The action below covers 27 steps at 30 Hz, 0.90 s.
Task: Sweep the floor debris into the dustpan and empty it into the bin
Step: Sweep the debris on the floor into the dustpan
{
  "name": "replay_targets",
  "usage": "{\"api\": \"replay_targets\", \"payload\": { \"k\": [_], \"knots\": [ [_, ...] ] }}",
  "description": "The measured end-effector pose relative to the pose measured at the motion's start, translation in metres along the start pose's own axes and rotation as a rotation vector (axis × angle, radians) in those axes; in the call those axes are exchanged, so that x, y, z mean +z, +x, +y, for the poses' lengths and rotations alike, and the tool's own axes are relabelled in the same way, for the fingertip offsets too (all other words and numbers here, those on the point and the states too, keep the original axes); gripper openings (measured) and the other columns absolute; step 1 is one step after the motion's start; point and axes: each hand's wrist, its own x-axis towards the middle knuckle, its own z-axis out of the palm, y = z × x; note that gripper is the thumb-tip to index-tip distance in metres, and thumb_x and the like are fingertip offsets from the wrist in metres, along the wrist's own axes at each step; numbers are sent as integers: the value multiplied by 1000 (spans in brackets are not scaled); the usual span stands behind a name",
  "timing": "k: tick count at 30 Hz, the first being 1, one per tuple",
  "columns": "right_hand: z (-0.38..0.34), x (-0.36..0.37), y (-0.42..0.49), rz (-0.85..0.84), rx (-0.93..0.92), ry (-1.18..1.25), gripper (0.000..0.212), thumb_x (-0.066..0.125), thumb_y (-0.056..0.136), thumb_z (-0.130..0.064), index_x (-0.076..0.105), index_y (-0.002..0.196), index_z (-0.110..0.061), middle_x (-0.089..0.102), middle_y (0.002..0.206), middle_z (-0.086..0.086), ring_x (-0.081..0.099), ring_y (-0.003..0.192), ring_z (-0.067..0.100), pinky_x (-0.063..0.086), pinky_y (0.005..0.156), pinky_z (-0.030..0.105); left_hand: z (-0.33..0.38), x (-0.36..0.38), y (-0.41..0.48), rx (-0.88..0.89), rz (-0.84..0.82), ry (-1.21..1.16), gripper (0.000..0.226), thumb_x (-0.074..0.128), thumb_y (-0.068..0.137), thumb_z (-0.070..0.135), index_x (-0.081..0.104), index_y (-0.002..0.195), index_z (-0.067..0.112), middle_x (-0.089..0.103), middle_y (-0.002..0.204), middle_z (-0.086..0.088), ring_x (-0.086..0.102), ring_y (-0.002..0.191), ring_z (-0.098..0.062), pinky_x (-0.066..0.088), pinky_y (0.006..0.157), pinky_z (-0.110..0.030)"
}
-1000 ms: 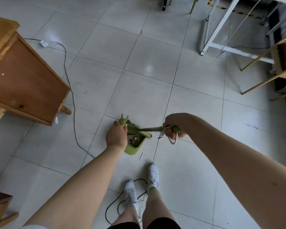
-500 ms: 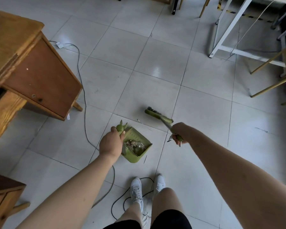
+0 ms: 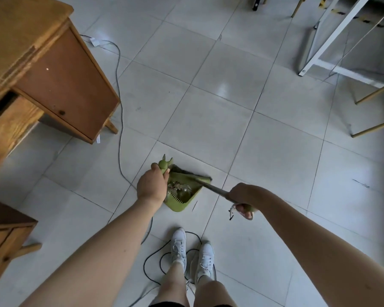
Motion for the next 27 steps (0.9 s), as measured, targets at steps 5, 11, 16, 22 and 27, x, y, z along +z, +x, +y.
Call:
{"api": "replay_targets", "payload": {
  "k": [5,11,16,22,27],
  "knots": [
    [22,-35,-33,-25,5,114,22,28,92,-5,36,71,-11,35,41,4,28,30,10,25,42,14,6,1,-7,-53,-1,-37,38,39,100,36,50,103,0,67,95,-20,64,86,-39,42,63,-36],
    [29,-47,-53,-15,-34,150,28,27,93,-5,30,67,-15,32,43,4,25,30,10,24,39,14,7,-8,-22,-81,28,-66,38,40,100,35,50,105,-2,66,99,-23,63,91,-41,43,67,-38],
    [41,-33,-42,15,-67,299,26,28,97,-8,32,72,-13,34,34,3,27,24,10,25,37,12,-7,-19,-42,-94,68,-52,40,43,98,38,53,102,-1,66,95,-22,63,87,-40,43,65,-38],
    [66,13,-39,46,-45,527,29,32,99,-10,36,70,-9,38,32,5,32,19,11,31,33,10,-40,-33,-75,-83,75,-15,38,48,93,44,54,91,6,66,82,-17,55,67,-31,43,59,-33],
    [67,63,-50,57,25,582,32,30,98,-7,42,69,-4,39,31,6,31,20,13,31,33,12,-67,-46,-96,46,45,94,39,51,92,45,57,90,7,66,78,-16,63,72,-35,44,57,-33]
  ]
}}
